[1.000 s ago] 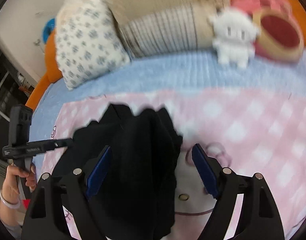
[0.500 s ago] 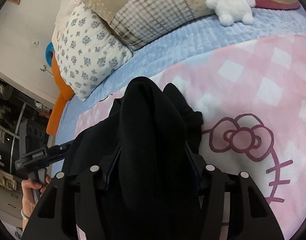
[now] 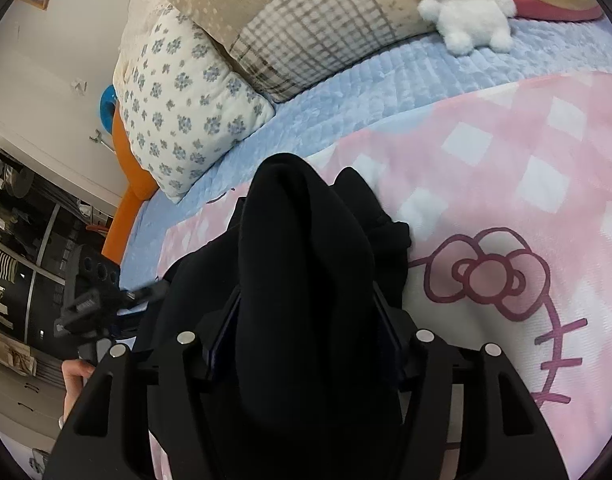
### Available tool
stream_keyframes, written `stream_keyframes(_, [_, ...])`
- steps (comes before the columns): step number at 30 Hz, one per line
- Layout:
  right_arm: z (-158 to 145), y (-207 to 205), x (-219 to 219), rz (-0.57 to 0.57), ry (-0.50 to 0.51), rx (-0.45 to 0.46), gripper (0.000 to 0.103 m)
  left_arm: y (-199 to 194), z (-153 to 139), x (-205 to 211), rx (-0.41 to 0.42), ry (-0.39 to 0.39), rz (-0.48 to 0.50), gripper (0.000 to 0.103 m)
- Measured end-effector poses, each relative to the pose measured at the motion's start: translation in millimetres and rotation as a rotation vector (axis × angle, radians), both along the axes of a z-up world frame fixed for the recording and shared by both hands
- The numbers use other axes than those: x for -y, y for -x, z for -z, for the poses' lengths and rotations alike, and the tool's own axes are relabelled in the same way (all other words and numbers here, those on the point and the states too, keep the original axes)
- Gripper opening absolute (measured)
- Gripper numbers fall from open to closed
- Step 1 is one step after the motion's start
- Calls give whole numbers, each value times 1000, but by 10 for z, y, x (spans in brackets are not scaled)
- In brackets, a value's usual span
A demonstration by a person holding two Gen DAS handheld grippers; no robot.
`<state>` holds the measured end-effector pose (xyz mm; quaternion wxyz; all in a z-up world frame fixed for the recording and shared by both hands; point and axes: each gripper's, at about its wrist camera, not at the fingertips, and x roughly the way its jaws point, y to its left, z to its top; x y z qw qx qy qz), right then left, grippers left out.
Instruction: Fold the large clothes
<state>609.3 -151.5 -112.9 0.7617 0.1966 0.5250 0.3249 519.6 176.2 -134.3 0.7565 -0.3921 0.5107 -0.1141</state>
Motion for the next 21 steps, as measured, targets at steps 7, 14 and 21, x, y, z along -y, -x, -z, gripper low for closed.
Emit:
stream_keyframes(7, [-124,18,-42,-25,-9,17,34,-14,-84,49,89,12,-46,24])
stream_keyframes(14, [-412,-141,-60,-2,-127,70,34,-122,-597,-16,207,-72,-26,22])
stream_keyframes(21, [109,-329,-215,91,-10,23,47,-284,65,-120,131,-63,-92,25])
